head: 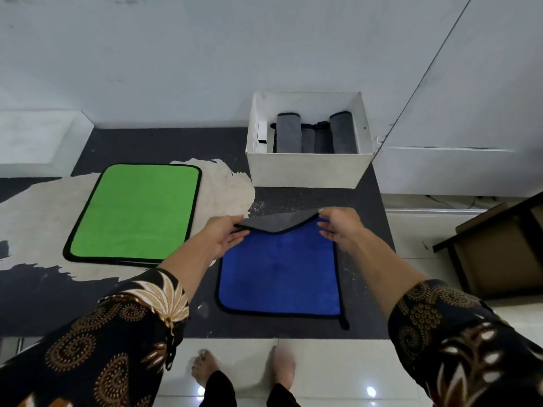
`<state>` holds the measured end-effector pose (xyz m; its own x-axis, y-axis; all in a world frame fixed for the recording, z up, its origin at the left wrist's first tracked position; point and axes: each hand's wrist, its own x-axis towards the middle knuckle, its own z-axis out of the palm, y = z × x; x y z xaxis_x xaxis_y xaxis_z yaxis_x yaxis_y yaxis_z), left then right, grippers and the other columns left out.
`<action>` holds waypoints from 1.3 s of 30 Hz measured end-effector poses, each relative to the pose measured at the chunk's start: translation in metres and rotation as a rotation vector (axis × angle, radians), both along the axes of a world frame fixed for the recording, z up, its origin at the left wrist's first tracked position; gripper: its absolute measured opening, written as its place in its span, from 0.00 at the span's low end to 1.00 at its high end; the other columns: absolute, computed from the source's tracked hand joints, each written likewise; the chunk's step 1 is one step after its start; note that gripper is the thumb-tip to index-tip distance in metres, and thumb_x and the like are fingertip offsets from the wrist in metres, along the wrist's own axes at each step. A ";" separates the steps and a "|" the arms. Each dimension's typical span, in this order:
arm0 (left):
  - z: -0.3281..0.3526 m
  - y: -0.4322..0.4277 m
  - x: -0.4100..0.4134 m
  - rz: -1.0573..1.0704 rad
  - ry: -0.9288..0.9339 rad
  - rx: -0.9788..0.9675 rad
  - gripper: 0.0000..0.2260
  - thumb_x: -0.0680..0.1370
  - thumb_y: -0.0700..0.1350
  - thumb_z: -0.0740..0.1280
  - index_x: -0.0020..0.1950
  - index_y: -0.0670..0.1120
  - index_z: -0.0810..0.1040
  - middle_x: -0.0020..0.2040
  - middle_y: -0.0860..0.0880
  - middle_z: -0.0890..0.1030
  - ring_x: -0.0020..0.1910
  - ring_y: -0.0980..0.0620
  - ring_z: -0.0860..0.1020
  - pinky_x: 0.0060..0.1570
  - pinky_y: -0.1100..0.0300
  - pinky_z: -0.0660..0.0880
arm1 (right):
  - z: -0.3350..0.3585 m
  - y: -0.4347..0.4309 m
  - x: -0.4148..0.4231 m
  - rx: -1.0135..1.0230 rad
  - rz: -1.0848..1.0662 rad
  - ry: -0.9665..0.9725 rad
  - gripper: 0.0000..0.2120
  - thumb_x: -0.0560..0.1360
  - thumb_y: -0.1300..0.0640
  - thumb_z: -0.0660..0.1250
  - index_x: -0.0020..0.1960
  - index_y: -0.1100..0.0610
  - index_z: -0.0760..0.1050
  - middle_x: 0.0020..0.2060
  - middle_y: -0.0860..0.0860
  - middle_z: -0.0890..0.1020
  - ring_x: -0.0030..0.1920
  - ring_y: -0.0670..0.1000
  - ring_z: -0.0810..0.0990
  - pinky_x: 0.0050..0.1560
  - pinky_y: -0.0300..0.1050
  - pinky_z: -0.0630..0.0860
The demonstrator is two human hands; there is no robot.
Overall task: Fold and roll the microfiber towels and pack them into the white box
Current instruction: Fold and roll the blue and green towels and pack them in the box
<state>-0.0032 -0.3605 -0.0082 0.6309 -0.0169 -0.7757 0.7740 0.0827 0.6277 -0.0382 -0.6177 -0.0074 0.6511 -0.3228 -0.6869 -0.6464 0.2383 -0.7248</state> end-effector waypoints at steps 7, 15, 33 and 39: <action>0.017 0.002 0.007 0.137 -0.261 -0.196 0.20 0.82 0.42 0.63 0.74 0.47 0.67 0.67 0.50 0.72 0.64 0.45 0.76 0.64 0.53 0.73 | 0.008 0.001 0.002 0.007 0.006 -0.174 0.18 0.78 0.59 0.68 0.68 0.56 0.72 0.61 0.53 0.78 0.57 0.52 0.79 0.49 0.49 0.82; -0.032 0.015 -0.061 -0.686 -0.512 0.869 0.24 0.77 0.46 0.69 0.72 0.47 0.70 0.70 0.45 0.69 0.67 0.44 0.71 0.68 0.52 0.69 | -0.017 0.024 -0.050 -1.011 0.796 -0.101 0.26 0.77 0.53 0.68 0.73 0.54 0.65 0.70 0.55 0.65 0.68 0.57 0.66 0.65 0.53 0.71; -0.044 0.044 -0.142 -1.409 -1.179 1.103 0.20 0.73 0.54 0.68 0.62 0.48 0.77 0.56 0.49 0.74 0.51 0.48 0.73 0.48 0.53 0.78 | -0.046 0.042 -0.171 -1.306 1.205 -0.331 0.28 0.73 0.38 0.65 0.68 0.51 0.71 0.67 0.51 0.71 0.64 0.54 0.71 0.64 0.51 0.73; -0.036 0.030 -0.159 -1.557 -0.986 1.239 0.31 0.71 0.36 0.69 0.72 0.44 0.63 0.69 0.42 0.64 0.62 0.41 0.68 0.57 0.49 0.73 | -0.037 0.053 -0.172 -1.312 1.236 -0.279 0.22 0.76 0.59 0.66 0.69 0.55 0.69 0.69 0.55 0.71 0.63 0.57 0.71 0.66 0.52 0.71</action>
<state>-0.1618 -0.3303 -0.0443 0.6917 -0.6414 -0.3319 -0.6846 -0.7286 -0.0188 -0.2104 -0.5643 -0.0446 0.9460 0.1987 -0.2562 0.1691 -0.9766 -0.1330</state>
